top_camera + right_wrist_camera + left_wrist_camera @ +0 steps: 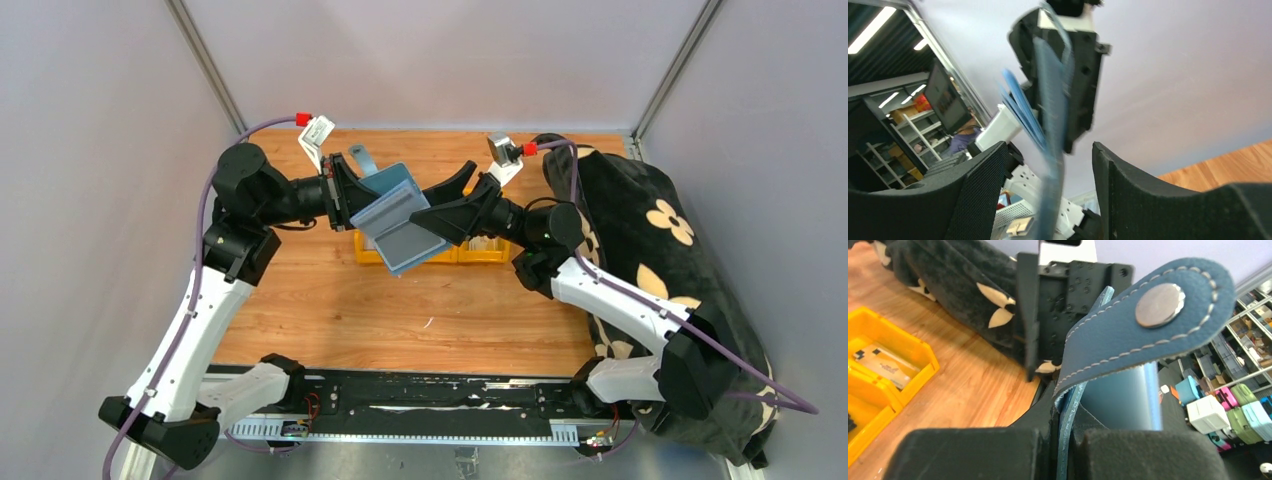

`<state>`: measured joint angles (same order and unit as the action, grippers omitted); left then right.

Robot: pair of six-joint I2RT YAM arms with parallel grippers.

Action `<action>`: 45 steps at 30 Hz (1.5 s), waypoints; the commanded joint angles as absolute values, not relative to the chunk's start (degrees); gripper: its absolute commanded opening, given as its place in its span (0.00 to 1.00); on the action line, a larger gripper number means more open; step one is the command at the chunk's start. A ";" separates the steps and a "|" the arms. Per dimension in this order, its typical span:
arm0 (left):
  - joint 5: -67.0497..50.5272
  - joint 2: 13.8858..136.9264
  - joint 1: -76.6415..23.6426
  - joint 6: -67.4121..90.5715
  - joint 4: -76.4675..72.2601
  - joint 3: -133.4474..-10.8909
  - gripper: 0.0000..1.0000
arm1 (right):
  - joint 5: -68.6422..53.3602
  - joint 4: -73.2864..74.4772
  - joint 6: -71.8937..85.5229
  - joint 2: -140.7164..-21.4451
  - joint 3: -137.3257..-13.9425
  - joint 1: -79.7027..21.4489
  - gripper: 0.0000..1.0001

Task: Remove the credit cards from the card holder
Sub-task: Open the card holder.

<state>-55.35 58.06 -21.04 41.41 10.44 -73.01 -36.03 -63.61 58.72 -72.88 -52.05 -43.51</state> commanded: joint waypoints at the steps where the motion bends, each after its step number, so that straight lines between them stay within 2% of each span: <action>1: -55.97 58.74 -20.43 38.65 14.12 -72.47 0.00 | -34.87 -74.00 63.52 -73.69 -53.74 -44.41 0.64; 2: -56.04 58.94 -20.28 38.29 14.44 -72.65 0.00 | -34.97 -73.23 63.35 -73.66 -53.71 -44.50 0.62; 7: -55.48 59.04 -19.73 37.54 14.69 -73.21 0.00 | -35.93 -63.40 59.77 -73.03 -55.16 -44.69 0.37; 12: -56.13 58.90 -19.45 39.02 13.54 -73.30 0.00 | -35.96 -59.15 57.14 -71.23 -54.78 -44.72 0.29; 21: -56.52 58.56 -17.47 40.48 12.16 -74.13 0.00 | -37.41 -56.90 57.89 -69.94 -53.48 -44.71 0.00; 25: -55.81 58.10 -16.31 40.17 11.59 -74.36 0.06 | -38.32 -58.90 59.09 -69.99 -52.48 -44.69 0.00; 27: -55.14 57.83 -15.08 40.21 11.00 -74.50 0.17 | -38.64 -60.70 59.59 -69.60 -51.72 -44.60 0.00; 30: -54.06 57.17 -11.83 40.28 9.80 -74.81 0.26 | -41.78 -61.79 59.92 -68.97 -51.65 -44.03 0.00; 32: -54.79 57.03 -9.09 42.17 7.78 -75.10 0.28 | -44.66 -63.39 60.19 -68.67 -51.62 -43.54 0.00; 38: -65.96 56.49 -7.74 55.36 -4.15 -68.60 0.35 | -45.18 -63.09 59.37 -68.32 -51.89 -42.91 0.00; 45: -72.46 54.32 -7.73 56.41 -4.07 -66.81 0.49 | -46.38 -62.91 59.16 -69.42 -53.44 -42.58 0.00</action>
